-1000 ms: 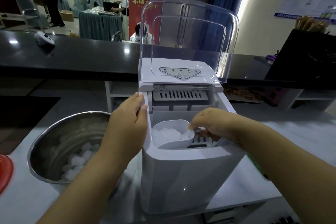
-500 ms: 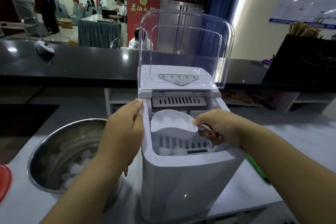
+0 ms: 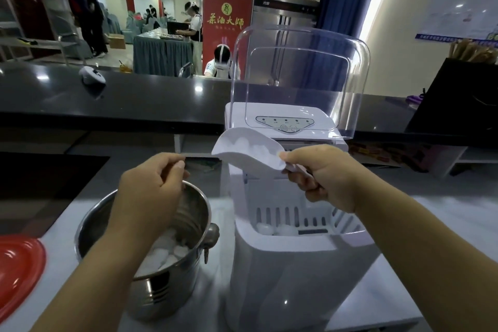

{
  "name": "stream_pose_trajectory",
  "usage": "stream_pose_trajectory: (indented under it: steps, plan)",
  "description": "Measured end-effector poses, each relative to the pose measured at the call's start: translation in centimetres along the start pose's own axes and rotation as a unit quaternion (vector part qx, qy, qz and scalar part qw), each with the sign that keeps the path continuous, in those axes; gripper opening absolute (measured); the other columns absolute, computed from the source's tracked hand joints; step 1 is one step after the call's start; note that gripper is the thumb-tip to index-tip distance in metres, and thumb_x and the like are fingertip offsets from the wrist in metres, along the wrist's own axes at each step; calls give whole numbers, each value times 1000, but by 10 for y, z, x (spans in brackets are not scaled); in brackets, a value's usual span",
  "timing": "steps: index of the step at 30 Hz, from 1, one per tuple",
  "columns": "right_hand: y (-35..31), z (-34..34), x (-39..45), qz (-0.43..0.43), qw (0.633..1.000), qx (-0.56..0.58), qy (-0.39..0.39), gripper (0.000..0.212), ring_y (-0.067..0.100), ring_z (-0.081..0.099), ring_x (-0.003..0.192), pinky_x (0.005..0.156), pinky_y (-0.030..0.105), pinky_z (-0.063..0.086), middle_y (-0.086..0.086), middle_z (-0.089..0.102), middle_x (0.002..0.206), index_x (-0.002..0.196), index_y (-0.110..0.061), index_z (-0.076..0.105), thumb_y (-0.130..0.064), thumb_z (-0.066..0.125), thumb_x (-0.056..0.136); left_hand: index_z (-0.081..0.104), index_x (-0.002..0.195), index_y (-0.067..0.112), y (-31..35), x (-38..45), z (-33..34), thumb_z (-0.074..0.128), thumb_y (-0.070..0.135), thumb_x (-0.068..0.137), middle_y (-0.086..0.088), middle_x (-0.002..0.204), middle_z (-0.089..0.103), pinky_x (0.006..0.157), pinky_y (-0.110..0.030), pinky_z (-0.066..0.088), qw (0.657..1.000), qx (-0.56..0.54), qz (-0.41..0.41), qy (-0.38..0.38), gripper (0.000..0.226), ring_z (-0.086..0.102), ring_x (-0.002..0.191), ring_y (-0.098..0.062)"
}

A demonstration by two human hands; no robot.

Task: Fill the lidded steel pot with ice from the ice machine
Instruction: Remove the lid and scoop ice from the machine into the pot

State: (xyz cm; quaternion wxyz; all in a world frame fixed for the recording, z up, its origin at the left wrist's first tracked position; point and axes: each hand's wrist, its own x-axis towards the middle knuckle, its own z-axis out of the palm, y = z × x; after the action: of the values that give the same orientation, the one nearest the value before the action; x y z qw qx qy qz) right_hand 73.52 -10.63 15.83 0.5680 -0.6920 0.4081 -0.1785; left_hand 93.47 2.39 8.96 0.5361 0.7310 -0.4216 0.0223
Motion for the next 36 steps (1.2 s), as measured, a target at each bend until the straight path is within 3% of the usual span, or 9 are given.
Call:
stream_pose_trajectory:
  steps: [6, 11, 13, 15, 18, 24, 27, 31, 36]
  plan:
    - [-21, 39, 8, -61, 989, -128, 27, 28, 12, 42, 57, 56, 27, 34, 0, 54, 61, 76, -8, 65, -31, 58, 92, 69, 98, 13, -29, -2, -35, 59, 15, 89, 1, 88, 66, 65, -11, 36, 994, 100, 7, 33, 14, 58, 80, -12]
    - [-25, 64, 20, -141, 962, -232, 37, 29, 17, 57, 61, 66, 37, 53, 9, 68, 74, 78, -9, 69, -35, 60, 88, 67, 107, 1, -61, -1, -50, 64, 8, 84, -15, 110, 66, 88, -30, 38, 981, 189, -5, 35, 24, 59, 103, -29]
    - [-25, 71, 24, -163, 946, -275, 47, 29, 20, 61, 63, 70, 40, 56, 9, 69, 73, 76, -11, 67, -37, 60, 88, 63, 116, -2, -72, -1, -52, 60, 9, 87, -17, 120, 62, 97, -32, 36, 977, 209, -29, 3, 31, 54, 114, -31]
    - [-25, 78, 25, -183, 923, -335, 52, 28, 15, 59, 61, 65, 35, 54, 3, 64, 67, 75, -15, 63, -38, 58, 89, 60, 118, 0, -83, -1, -52, 55, 11, 90, -17, 124, 58, 97, -34, 35, 973, 215, -72, -38, 31, 50, 119, -31]
    - [-25, 85, 22, -212, 885, -409, 67, 24, 12, 55, 65, 62, 28, 48, -2, 60, 69, 77, -19, 60, -37, 56, 91, 59, 98, 5, -93, -1, -51, 47, 16, 93, -16, 105, 60, 74, -31, 34, 960, 239, -109, -92, 17, 54, 101, -33]
    - [-24, 95, 22, -243, 838, -482, 81, 20, 12, 58, 80, 70, 25, 49, -3, 65, 88, 92, -22, 63, -40, 56, 91, 55, 89, 11, -104, 2, -51, 43, 19, 94, -12, 90, 58, 67, -31, 34, 963, 233, -94, -96, 16, 54, 84, -27]
    - [-22, 96, 23, -250, 836, -482, 81, 19, 14, 60, 84, 73, 27, 50, -3, 66, 92, 93, -23, 62, -41, 57, 91, 51, 81, 15, -110, 4, -50, 43, 19, 94, -9, 84, 56, 66, -30, 32, 967, 222, -87, -95, 16, 52, 80, -25]
    - [-19, 98, 25, -253, 840, -472, 88, 19, 9, 56, 75, 70, 26, 50, -6, 61, 82, 87, -25, 57, -43, 55, 91, 58, 90, 12, -113, 4, -50, 43, 21, 94, -9, 88, 59, 67, -30, 34, 970, 210, -79, -90, 18, 54, 82, -25]
    - [-14, 98, 22, -243, 877, -403, 96, 27, 10, 53, 69, 66, 29, 47, -5, 57, 72, 79, -21, 58, -44, 52, 92, 56, 74, 16, -108, 6, -54, 48, 21, 91, -6, 78, 57, 62, -29, 33, 972, 218, -57, -65, 19, 53, 76, -25]
